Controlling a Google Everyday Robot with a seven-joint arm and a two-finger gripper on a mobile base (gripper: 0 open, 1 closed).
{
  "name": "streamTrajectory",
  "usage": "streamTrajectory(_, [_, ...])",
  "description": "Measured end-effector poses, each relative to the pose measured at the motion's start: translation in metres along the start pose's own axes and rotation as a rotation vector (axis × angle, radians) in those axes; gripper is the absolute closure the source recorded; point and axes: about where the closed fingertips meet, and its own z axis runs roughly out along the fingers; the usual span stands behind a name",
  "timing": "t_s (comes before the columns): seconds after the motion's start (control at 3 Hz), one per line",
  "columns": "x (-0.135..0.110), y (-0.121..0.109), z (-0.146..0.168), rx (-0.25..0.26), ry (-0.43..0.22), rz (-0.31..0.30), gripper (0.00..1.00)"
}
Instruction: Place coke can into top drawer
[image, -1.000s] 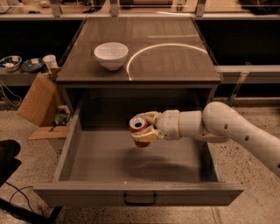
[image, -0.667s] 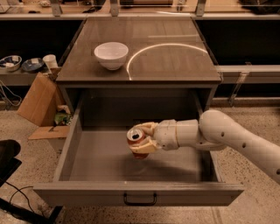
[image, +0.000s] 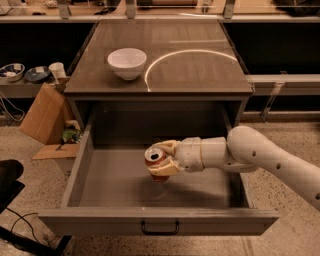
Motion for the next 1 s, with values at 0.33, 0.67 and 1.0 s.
streamTrajectory(0.33, [0.0, 0.0, 0.0, 0.0, 0.0, 0.0, 0.28])
streamTrajectory(0.67, [0.0, 0.0, 0.0, 0.0, 0.0, 0.0, 0.05])
streamTrajectory(1.0, [0.0, 0.0001, 0.0001, 0.0, 0.0, 0.0, 0.0])
